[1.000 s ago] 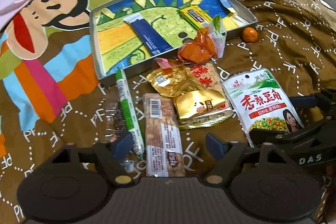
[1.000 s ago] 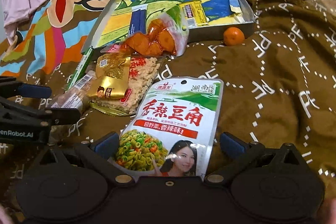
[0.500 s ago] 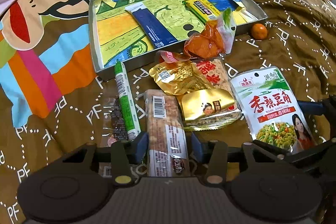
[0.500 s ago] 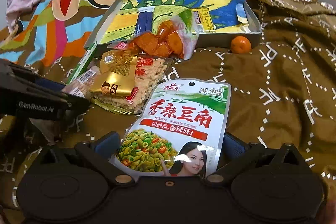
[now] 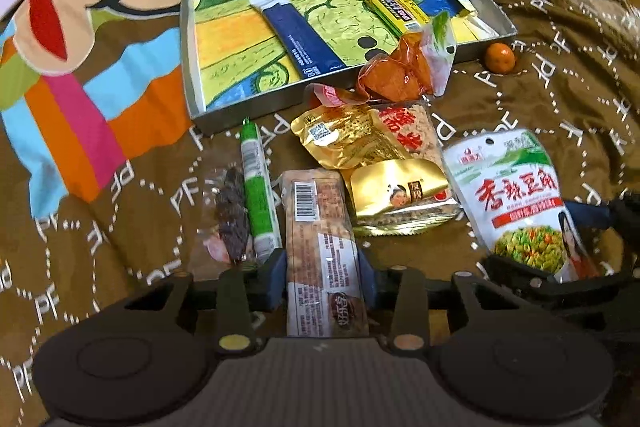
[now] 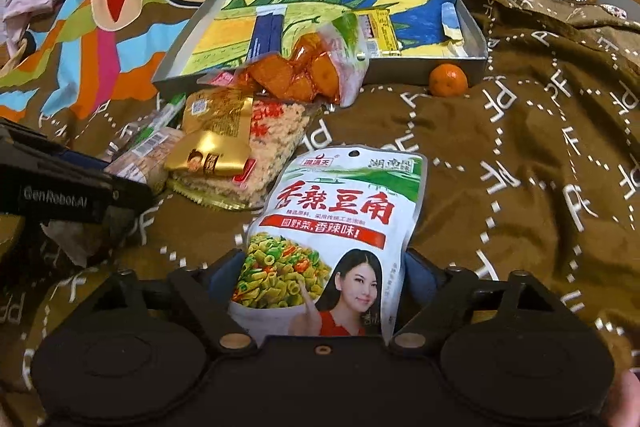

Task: Organize snacks
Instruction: 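Grasp the green spicy bean bag with the right tool while the left tool grasps the brown wrapped bar, then lift and carry the bean bag and brown bar into the metal tray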

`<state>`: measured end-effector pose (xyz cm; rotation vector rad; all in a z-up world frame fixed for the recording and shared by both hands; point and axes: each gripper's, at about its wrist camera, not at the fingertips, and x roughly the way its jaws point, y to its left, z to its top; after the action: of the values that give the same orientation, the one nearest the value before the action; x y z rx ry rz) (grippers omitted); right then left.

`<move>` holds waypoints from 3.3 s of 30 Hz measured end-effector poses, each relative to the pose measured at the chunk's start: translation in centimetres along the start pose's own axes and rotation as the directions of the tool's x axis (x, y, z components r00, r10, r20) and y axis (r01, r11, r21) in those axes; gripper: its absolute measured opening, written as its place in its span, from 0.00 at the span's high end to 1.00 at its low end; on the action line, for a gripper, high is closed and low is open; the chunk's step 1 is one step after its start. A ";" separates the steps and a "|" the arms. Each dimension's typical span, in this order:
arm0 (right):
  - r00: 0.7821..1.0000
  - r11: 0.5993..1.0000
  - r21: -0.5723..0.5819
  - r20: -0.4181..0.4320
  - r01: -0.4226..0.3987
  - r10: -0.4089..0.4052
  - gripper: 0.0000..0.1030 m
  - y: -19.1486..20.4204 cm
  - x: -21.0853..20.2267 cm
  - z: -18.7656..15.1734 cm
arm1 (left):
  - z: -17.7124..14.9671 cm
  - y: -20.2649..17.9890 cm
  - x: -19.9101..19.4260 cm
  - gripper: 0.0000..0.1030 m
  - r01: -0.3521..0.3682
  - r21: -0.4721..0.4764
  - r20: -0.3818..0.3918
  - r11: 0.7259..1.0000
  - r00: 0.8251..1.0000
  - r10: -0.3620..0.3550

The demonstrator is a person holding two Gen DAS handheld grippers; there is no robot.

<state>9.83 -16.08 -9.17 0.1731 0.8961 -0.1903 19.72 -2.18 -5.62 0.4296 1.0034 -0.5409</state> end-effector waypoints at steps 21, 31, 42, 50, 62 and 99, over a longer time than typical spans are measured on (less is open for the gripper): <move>0.998 0.999 -0.002 0.043 0.044 -0.044 0.27 0.1 0.6 0.3 | -0.4 -0.6 -0.4 0.60 0.001 -0.071 -0.046 0.997 0.999 -0.004; 0.995 0.998 -0.056 0.099 0.019 -0.014 0.35 0.4 -1.3 -0.8 | -1.2 0.1 -2.6 0.60 0.044 -0.197 -0.034 0.979 0.998 -0.052; 0.969 0.974 -0.201 0.240 0.104 -0.054 0.36 1.8 -3.1 -1.4 | -1.6 -0.1 -4.0 0.60 0.092 -0.235 0.006 0.968 0.996 -0.094; 0.949 0.971 -0.206 0.310 0.120 -0.052 0.36 2.0 -3.7 -1.0 | -1.6 1.4 -5.8 0.60 0.129 -0.307 0.102 0.943 0.989 -0.103; 0.947 0.972 -0.205 0.318 0.112 -0.043 0.36 2.2 -3.5 -0.7 | -1.5 1.1 -4.4 0.60 0.110 -0.292 0.046 0.950 0.994 -0.101; 0.907 0.969 -0.216 0.421 0.119 -0.018 0.35 -5.1 7.0 16.6 | 13.5 6.1 4.9 0.60 0.151 -0.484 0.469 0.862 0.877 0.109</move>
<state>25.44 -25.50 -4.85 -0.1221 0.4904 -0.1757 34.56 -6.23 -2.91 -0.1951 0.6239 -0.3533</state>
